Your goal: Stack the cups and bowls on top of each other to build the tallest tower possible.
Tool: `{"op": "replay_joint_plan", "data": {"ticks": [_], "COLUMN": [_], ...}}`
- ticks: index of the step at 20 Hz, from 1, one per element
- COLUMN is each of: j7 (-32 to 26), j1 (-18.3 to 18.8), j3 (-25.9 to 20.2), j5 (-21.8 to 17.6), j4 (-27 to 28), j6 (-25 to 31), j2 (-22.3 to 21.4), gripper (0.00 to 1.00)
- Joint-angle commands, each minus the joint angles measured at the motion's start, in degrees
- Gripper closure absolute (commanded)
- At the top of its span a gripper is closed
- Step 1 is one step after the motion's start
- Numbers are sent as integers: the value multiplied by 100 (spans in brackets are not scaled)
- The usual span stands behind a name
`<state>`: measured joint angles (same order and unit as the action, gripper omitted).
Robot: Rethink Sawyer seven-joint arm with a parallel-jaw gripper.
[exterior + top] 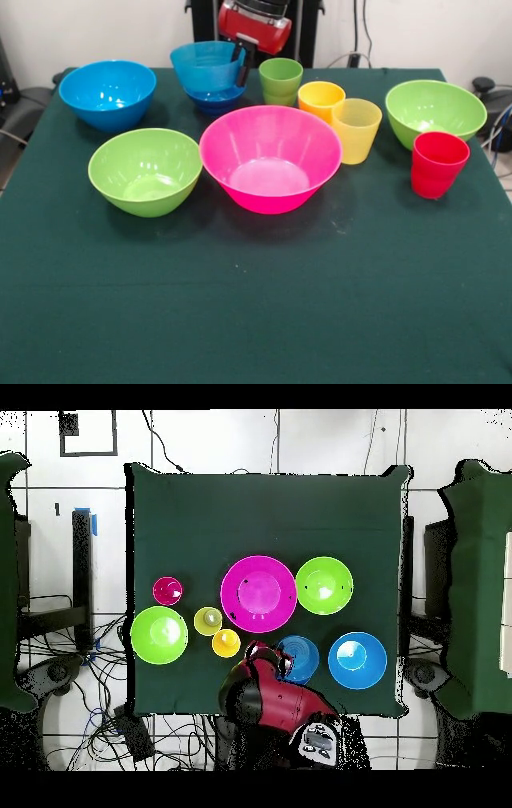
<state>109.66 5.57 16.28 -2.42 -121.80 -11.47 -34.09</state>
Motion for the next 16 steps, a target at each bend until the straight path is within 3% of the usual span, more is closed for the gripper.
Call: {"op": "replay_joint_plan", "data": {"ticks": [1,16], "j7": [837,902], "j1": [13,30], "j3": [-764,-856], "j5": [-1,67], "j4": [25,-79], "j6": [430,486], "j2": [141,72], "gripper": [100,100]}}
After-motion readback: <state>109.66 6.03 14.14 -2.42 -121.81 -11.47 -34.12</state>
